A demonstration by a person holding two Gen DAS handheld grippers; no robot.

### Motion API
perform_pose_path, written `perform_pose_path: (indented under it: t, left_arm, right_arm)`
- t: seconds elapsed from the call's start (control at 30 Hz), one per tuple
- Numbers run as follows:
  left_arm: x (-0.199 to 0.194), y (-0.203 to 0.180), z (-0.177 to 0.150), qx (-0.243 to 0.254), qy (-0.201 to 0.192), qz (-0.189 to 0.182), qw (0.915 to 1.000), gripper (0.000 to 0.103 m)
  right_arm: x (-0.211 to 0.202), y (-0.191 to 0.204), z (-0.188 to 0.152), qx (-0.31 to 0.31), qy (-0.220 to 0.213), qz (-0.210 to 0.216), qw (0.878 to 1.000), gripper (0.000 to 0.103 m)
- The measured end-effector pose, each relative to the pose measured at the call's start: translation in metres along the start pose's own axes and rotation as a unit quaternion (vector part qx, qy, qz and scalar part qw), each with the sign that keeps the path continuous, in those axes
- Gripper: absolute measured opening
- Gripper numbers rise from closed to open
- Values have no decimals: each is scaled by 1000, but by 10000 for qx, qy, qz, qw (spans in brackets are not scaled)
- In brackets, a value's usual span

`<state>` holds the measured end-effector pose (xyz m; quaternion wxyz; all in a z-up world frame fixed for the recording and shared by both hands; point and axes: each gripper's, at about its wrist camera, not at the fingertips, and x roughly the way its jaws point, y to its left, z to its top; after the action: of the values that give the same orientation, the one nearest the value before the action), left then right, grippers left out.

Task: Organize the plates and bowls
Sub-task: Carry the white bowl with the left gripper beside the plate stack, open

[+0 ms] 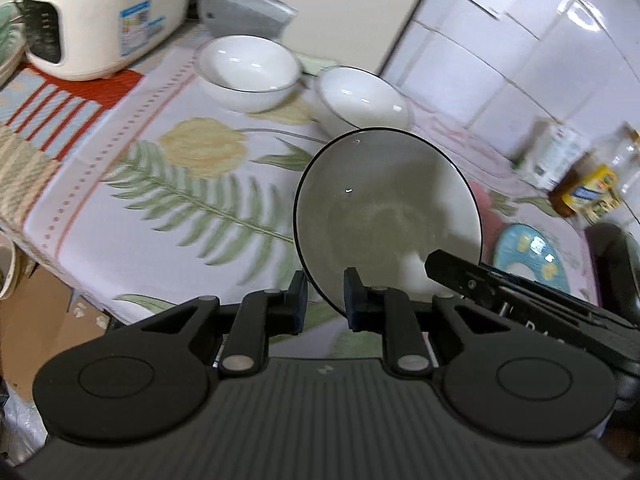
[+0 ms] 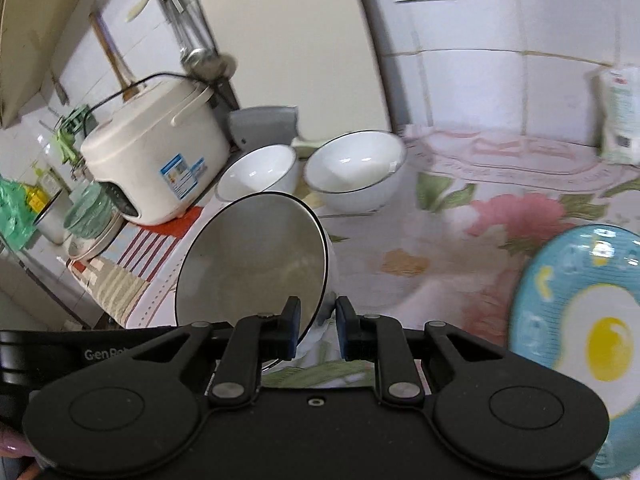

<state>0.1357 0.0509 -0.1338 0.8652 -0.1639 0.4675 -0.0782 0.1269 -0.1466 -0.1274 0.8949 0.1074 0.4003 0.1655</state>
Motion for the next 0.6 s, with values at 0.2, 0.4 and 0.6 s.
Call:
perform_pose_path:
  t: [0.2,0.4,0.6]
  left_arm:
    - [17,-22,-2,70,181,-96,9998,17]
    - [46,-25,-3,-9,367,-178,9992,17]
    - [70,-15,3,-181,529,25,9984,17]
  right_arm:
    - [-5,-24,-2,139,102,-208,9996,23]
    - [6,-33,-6,-3,189,-529,9984,23]
    - [43,-34,-2,-385,559,-616,9958,23]
